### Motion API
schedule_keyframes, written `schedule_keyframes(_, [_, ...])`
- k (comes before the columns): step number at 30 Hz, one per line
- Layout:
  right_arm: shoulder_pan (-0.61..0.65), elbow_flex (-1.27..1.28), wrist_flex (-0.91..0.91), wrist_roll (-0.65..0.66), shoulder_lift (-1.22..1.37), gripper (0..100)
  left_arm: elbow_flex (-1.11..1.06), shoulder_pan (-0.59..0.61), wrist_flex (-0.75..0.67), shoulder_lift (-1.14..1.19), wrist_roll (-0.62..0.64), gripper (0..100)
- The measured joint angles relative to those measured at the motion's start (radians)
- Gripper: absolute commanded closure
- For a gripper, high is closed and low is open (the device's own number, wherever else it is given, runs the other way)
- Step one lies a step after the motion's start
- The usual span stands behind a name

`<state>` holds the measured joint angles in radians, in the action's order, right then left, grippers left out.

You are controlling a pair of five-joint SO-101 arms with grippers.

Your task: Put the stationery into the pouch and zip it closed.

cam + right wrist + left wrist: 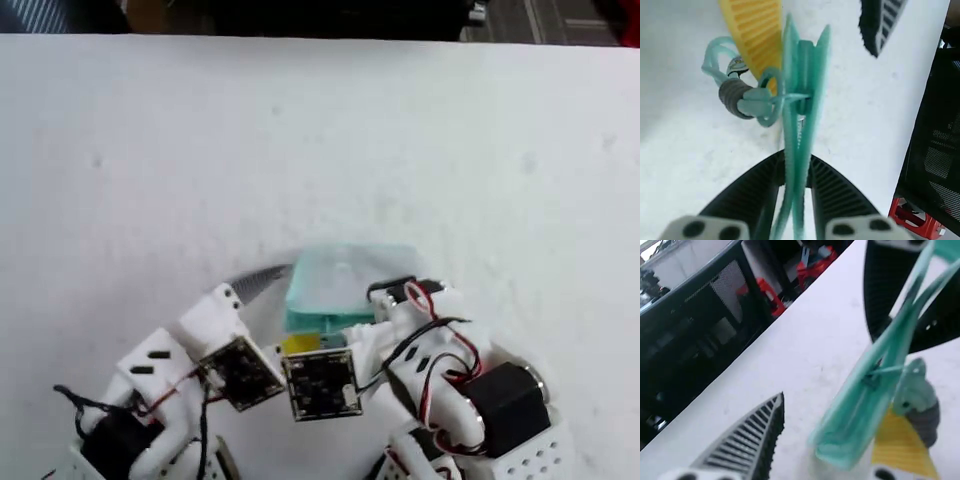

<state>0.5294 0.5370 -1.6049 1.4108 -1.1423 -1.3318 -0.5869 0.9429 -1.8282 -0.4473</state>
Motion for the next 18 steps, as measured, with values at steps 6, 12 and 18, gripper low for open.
schedule_keyframes(6, [0.049,-0.032,0.000,-0.052,0.002,98.1,-0.089,-0.071,-0.098,-0.005,0.003,86])
schedule_keyframes(12, [0.052,-0.061,0.011,-0.064,0.003,98.1,-0.094,-0.080,-0.115,-0.005,0.005,97])
schedule_keyframes(18, [0.052,-0.069,0.012,-0.092,0.003,98.1,-0.097,-0.083,-0.114,-0.003,0.003,98])
